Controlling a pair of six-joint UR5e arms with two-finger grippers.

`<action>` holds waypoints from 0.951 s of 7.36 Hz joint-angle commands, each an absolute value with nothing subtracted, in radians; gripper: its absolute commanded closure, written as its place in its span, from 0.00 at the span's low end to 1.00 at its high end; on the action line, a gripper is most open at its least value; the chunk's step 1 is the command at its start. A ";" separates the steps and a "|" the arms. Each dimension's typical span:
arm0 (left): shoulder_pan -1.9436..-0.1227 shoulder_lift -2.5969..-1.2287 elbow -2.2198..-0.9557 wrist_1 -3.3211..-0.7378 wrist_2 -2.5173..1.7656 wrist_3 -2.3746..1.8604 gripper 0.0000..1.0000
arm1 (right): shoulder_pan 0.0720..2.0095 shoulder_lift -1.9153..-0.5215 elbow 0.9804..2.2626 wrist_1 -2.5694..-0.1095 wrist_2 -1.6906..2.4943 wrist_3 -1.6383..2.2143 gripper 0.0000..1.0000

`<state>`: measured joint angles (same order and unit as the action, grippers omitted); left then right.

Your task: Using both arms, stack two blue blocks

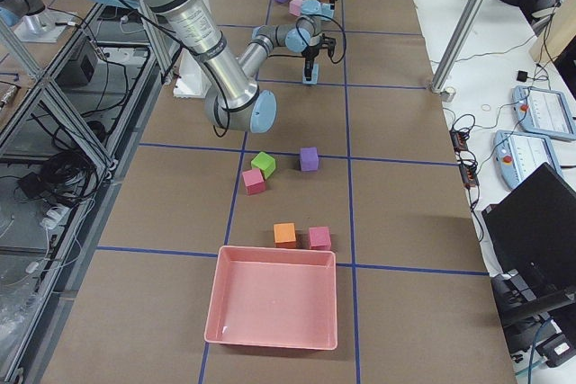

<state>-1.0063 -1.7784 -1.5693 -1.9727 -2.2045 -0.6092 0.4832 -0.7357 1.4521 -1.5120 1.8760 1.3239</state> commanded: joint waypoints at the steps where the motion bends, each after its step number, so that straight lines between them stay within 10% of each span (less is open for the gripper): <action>1: -1.006 -1.776 -1.575 -1.973 -2.206 -0.611 0.02 | 0.471 -0.735 1.450 -1.509 1.859 1.325 0.38; 4: -1.006 -1.776 -1.575 -1.973 -2.206 -0.609 0.02 | 0.454 -0.735 1.437 -1.509 1.839 1.319 0.35; 6: -1.006 -1.776 -1.577 -1.973 -2.206 -0.609 0.02 | 0.456 -0.735 1.439 -1.509 1.838 1.316 0.02; 7: -1.006 -1.775 -1.577 -1.973 -2.206 -0.611 0.02 | 0.454 -0.732 1.439 -1.509 1.838 1.318 0.00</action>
<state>-1.0063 -1.7758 -1.5768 -1.9727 -2.2059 -0.6094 0.4550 -0.7338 1.4386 -1.5090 1.8383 1.3174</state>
